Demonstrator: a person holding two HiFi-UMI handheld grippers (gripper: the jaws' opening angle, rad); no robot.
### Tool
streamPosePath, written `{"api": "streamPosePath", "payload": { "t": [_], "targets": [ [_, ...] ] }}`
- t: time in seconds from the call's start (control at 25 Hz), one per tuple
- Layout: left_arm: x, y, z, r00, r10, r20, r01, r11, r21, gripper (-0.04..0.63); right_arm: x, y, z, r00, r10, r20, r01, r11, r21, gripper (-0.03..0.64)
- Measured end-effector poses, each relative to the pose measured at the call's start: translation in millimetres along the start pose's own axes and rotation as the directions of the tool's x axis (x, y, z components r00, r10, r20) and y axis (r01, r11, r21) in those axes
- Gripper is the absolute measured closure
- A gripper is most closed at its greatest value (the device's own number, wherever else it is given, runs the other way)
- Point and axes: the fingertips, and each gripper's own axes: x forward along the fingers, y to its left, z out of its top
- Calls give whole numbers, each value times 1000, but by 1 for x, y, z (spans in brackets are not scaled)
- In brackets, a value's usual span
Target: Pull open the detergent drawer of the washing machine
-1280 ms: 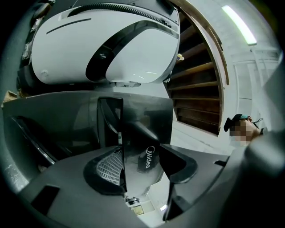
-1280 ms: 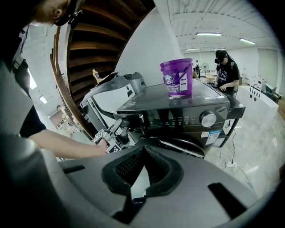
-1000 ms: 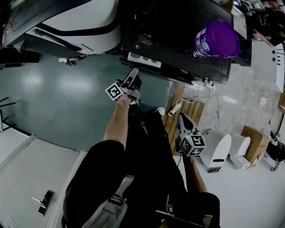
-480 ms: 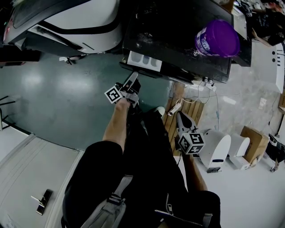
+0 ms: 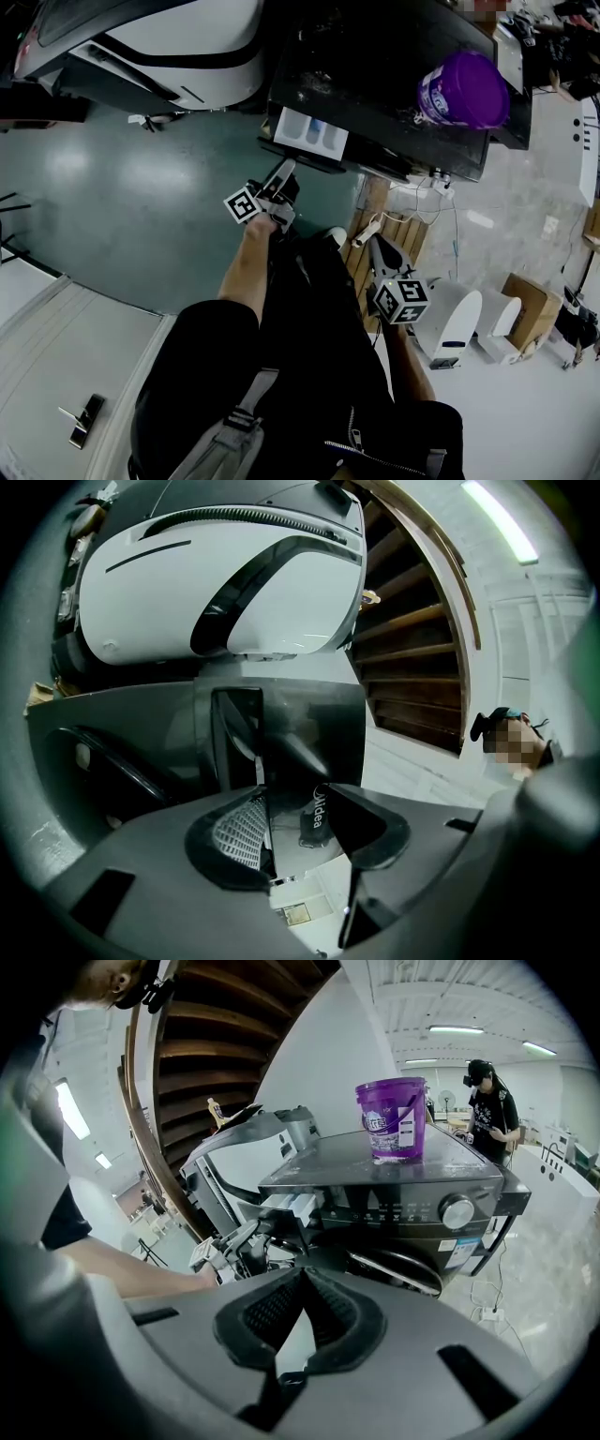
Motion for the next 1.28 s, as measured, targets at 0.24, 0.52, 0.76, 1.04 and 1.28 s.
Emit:
{"api": "streamPosePath", "payload": {
  "t": [0.24, 0.52, 0.76, 1.04, 1.28],
  "targets": [
    [-9, -1, -5, 1000, -3, -29, 3, 1000, -4, 402, 3, -1, 2, 1000, 0, -6, 0, 1000, -3, 611],
    [-23, -5, -16, 997, -5, -78, 4, 1000, -13, 411, 7, -1, 6, 1000, 4, -6, -4, 1000, -7, 611],
    [-30, -8, -20, 995, -14, -100, 12, 1000, -21, 420, 8, -2, 7, 1000, 4, -10, -4, 1000, -8, 611],
    [-40, -10, -26, 989, -23, -147, 18, 999, -36, 424, 8, -4, 10, 1000, 2, -7, -2, 1000, -13, 611],
    [-52, -13, -31, 985, -30, -171, 21, 998, -52, 450, 10, 0, 10, 1000, 8, -8, -8, 1000, -10, 611]
  ]
}}
